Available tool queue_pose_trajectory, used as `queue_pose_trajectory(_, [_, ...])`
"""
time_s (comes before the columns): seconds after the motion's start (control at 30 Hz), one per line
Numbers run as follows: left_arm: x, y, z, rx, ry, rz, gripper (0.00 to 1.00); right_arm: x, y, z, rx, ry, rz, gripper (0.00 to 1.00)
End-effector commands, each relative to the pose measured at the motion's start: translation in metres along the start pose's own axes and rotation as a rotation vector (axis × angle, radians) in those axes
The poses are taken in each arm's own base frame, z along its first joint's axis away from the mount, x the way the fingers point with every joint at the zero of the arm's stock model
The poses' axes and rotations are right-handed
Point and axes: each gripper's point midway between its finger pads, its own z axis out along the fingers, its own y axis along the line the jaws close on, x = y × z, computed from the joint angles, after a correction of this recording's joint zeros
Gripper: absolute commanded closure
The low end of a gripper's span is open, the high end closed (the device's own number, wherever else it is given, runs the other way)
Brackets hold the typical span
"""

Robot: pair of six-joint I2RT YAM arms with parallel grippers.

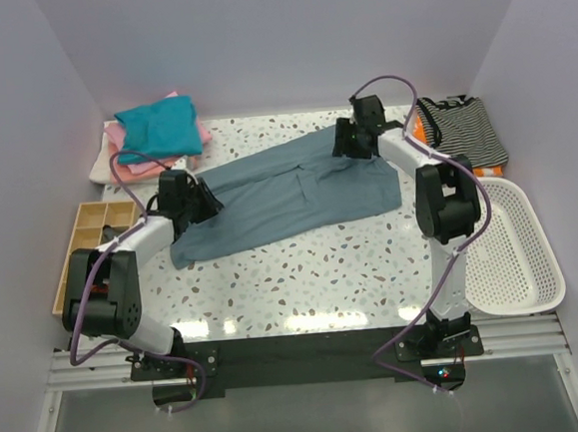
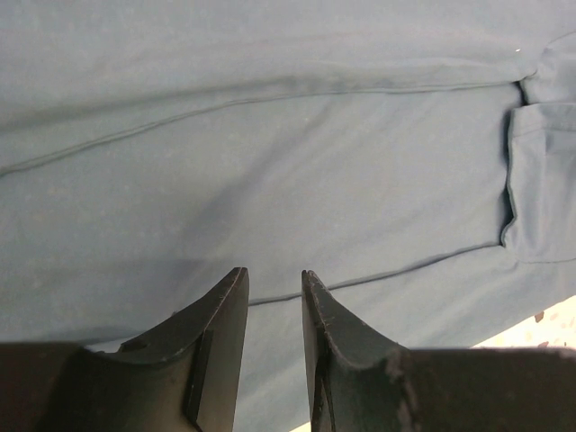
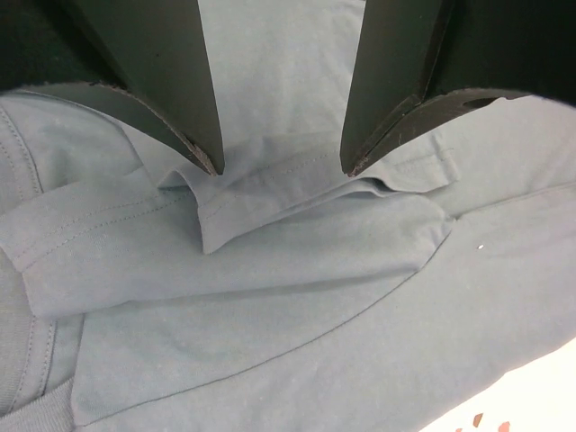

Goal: Fold and stack the t-shirts
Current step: Rotate the tshirt 100 degrees

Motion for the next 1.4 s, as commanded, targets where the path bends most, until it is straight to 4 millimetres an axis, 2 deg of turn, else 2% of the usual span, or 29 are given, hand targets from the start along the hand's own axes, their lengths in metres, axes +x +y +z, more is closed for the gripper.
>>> queue_pose_trajectory(0.0, [-0.034,-0.025,-0.010,0.050,-0.099,0.053,0.64,-0.014,0.004,-0.007,-0.011,-0.067,-0.023,0.41])
queue_pose_trajectory(0.13, [-0.051,-0.031,-0.007,0.056,-0.141,0.076,0.63,-0.006,0.001,-0.034,-0.009,-0.079,-0.010,0.41])
queue_pose_trajectory(0.3, [-0.077,-0.033,0.016,0.041,-0.211,0.093,0.62,0.017,-0.002,-0.045,-0.009,-0.032,0.007,0.41])
queue_pose_trajectory(0.4, [-0.090,-0.037,0.034,0.043,-0.231,0.109,0.62,0.030,-0.007,-0.043,-0.003,-0.006,0.009,0.41])
queue_pose_trajectory(0.5, [-0.098,-0.030,0.050,0.006,-0.248,0.114,0.61,0.040,-0.011,-0.038,0.008,0.025,0.010,0.41])
queue_pose_trajectory(0.63, [-0.086,-0.014,0.076,-0.043,-0.203,0.117,0.61,0.047,-0.016,-0.028,0.035,0.041,0.034,0.41])
queue_pose_trajectory(0.67, [-0.078,-0.009,0.086,-0.054,-0.176,0.115,0.62,0.049,-0.018,-0.025,0.046,0.048,0.049,0.41])
queue_pose_trajectory(0.73, [-0.067,-0.001,0.094,-0.072,-0.142,0.105,0.62,0.054,-0.022,-0.016,0.063,0.066,0.060,0.41])
queue_pose_trajectory(0.77, [-0.059,0.009,0.097,-0.109,-0.126,0.098,0.63,0.056,-0.021,-0.013,0.065,0.072,0.072,0.41])
queue_pose_trajectory(0.9, [-0.022,0.021,0.092,-0.138,-0.038,0.054,0.64,0.062,-0.032,0.004,0.125,0.120,0.080,0.41])
queue_pose_trajectory(0.93, [-0.003,0.025,0.089,-0.148,0.001,0.054,0.64,0.060,-0.031,0.012,0.134,0.124,0.081,0.41])
queue_pose_trajectory(1.0, [0.013,0.022,0.079,-0.146,0.036,0.046,0.65,0.063,-0.034,0.017,0.149,0.155,0.080,0.41])
queue_pose_trajectory(1.03, [0.038,0.017,0.073,-0.125,0.091,0.058,0.65,0.060,-0.032,0.023,0.146,0.156,0.079,0.41])
queue_pose_trajectory(1.07, [0.042,0.010,0.064,-0.116,0.096,0.064,0.65,0.059,-0.031,0.025,0.143,0.161,0.080,0.41])
queue_pose_trajectory(1.1, [0.057,0.009,0.056,-0.126,0.133,0.060,0.65,0.057,-0.030,0.026,0.139,0.162,0.076,0.41])
queue_pose_trajectory(1.13, [0.075,0.001,0.043,-0.113,0.157,0.077,0.65,0.046,-0.025,0.027,0.130,0.146,0.070,0.41])
queue_pose_trajectory(1.2, [0.100,-0.009,0.028,-0.083,0.214,0.055,0.65,0.051,-0.025,0.034,0.131,0.186,0.064,0.41])
queue_pose_trajectory(1.23, [0.117,-0.017,0.015,-0.055,0.242,0.067,0.65,0.038,-0.019,0.034,0.109,0.169,0.051,0.41])
queue_pose_trajectory(1.27, [0.128,-0.022,0.008,-0.035,0.262,0.067,0.65,0.049,-0.024,0.041,0.125,0.213,0.048,0.41])
queue_pose_trajectory(1.3, [0.144,-0.019,-0.002,-0.057,0.312,0.053,0.65,0.048,-0.020,0.044,0.108,0.227,0.048,0.41])
queue_pose_trajectory(1.33, [0.159,-0.023,-0.014,-0.047,0.338,0.072,0.65,0.034,-0.013,0.044,0.084,0.207,0.040,0.41])
queue_pose_trajectory(1.37, [0.169,-0.020,-0.022,-0.066,0.361,0.076,0.65,0.048,-0.014,0.052,0.081,0.256,0.035,0.41])
